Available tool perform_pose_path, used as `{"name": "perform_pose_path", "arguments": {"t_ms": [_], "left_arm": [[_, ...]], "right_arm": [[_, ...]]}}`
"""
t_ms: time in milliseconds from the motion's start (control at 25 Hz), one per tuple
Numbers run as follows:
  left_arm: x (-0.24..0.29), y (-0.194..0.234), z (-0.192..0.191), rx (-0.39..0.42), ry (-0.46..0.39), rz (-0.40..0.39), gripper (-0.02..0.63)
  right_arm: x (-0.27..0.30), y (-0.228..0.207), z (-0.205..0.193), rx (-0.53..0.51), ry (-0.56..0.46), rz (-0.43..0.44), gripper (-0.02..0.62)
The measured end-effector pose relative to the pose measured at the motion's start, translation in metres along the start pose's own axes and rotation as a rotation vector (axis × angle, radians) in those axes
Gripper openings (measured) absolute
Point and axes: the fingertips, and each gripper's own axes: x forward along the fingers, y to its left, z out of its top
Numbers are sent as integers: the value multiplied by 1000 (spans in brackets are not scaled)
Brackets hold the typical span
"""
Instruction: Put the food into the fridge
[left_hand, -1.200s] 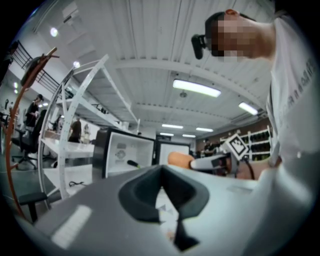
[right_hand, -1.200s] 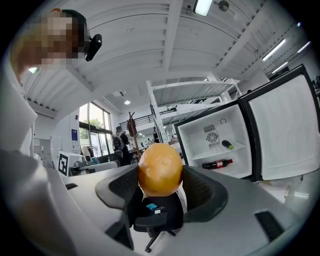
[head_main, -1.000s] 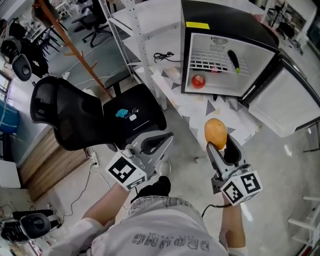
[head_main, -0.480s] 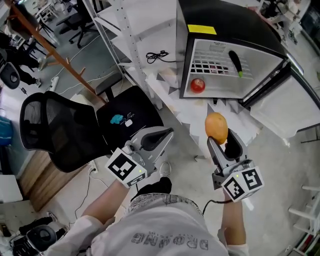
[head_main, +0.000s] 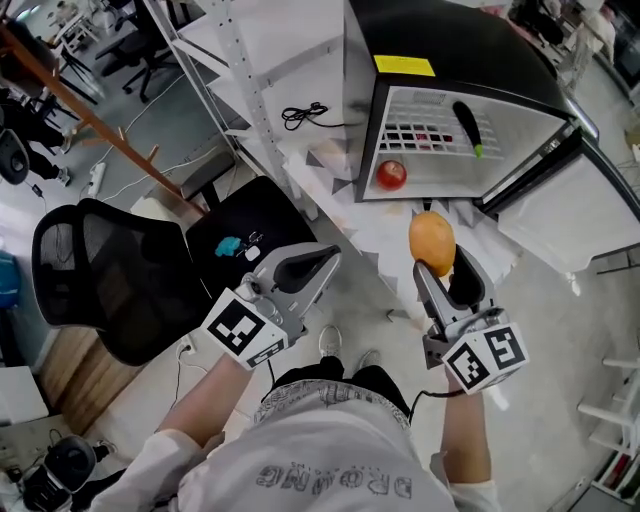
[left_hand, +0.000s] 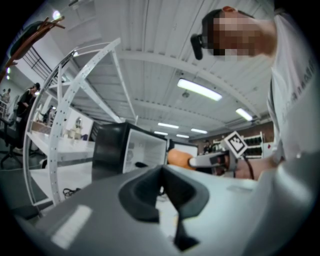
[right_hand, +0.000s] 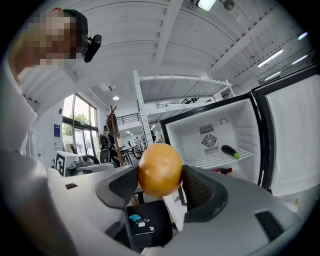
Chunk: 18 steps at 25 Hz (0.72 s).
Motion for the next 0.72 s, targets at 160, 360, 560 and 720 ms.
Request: {"name": "perform_pose_path", "arguments": {"t_ms": [160,360,560,720], "left_arm": [[4,11,2,0,0,5,6],[13,21,2,-6,10,16,6],[28,30,-2,-10,23,39,6],[44,37,-4,-18,37,65,6]], "right_arm": [[10,-7,3,-1,1,-8,279],[23,-19,6,3,6,-6,279],[39,-38,6,-4,17,8,279],[54,-59,9,1,30,28,279]]}}
